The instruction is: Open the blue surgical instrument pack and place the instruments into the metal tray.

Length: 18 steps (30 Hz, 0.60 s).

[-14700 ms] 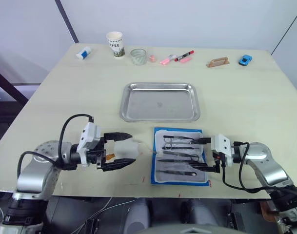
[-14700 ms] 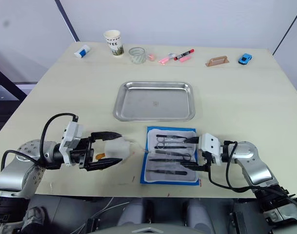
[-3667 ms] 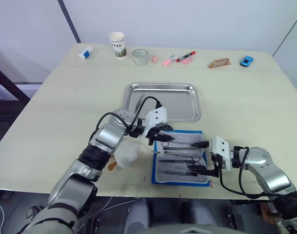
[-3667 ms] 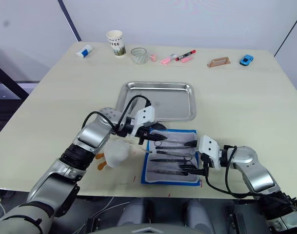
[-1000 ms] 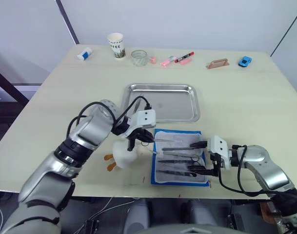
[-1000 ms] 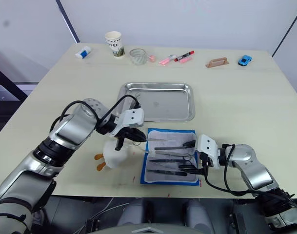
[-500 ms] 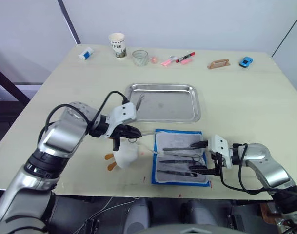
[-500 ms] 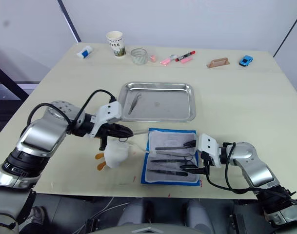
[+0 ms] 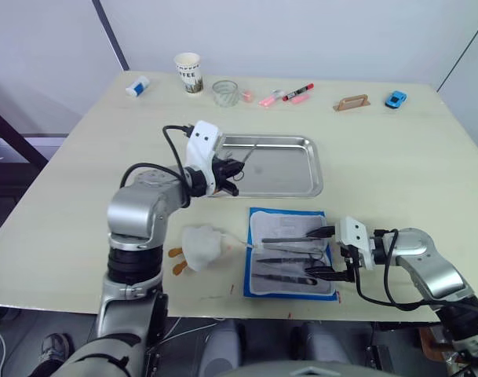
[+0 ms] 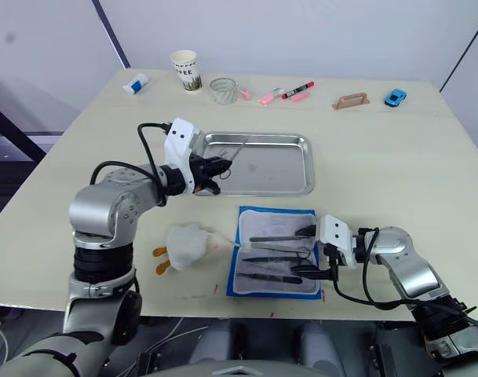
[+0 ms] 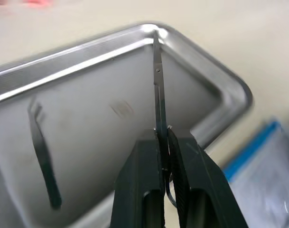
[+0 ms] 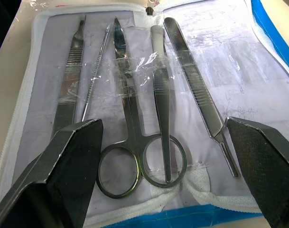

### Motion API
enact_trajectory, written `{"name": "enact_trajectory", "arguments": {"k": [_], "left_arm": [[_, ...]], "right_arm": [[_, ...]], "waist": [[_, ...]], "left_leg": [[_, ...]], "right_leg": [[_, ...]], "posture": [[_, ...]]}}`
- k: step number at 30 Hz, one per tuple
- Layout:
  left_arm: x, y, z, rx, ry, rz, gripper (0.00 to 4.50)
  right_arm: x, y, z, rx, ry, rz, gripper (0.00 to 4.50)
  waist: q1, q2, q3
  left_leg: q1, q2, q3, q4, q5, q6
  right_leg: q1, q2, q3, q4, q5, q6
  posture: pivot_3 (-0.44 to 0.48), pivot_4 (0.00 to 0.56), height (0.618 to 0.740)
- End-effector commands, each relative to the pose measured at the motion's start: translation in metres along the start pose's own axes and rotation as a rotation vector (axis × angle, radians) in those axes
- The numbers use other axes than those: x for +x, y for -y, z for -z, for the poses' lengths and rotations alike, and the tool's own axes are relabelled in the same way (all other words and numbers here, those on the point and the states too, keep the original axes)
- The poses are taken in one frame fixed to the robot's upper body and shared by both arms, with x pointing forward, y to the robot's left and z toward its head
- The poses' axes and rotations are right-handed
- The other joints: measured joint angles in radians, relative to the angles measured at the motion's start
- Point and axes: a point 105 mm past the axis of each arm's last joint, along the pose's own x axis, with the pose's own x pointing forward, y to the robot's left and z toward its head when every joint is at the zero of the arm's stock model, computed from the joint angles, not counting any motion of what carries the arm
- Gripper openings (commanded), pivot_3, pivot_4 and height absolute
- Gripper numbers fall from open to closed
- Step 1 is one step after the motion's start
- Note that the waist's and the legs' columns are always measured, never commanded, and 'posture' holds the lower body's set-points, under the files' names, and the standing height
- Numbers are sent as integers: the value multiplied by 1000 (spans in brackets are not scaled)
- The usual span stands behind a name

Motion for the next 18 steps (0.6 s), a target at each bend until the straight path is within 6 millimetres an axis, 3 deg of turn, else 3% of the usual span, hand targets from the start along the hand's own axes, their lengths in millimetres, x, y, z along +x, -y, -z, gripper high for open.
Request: {"name": "enact_trajectory", "arguments": {"k": [1, 9, 18], "left_arm": [[8, -10, -9, -51, 19, -161, 28], [40, -14, 6, -133, -58, -267, 28], [61, -20, 21, -174, -102, -318, 28]], "right_arm": [[0, -10, 30, 84, -93, -22, 4500], [-3, -9, 30, 81, -98, -18, 4500], [-4, -12, 30, 89, -97, -14, 4500]], "waist": [[1, 0, 0], [1, 0, 0], [2, 0, 0]], "left_leg": [[0, 0, 0, 0, 0, 0], [0, -2, -3, 0, 0, 0], [0, -3, -3, 0, 0, -1]], "right_leg": [[0, 0, 0, 0, 0, 0], [1, 0, 1, 0, 0, 0], [2, -1, 1, -1, -1, 1]], "posture": [[0, 150, 740], [0, 150, 740], [0, 150, 740]]}}
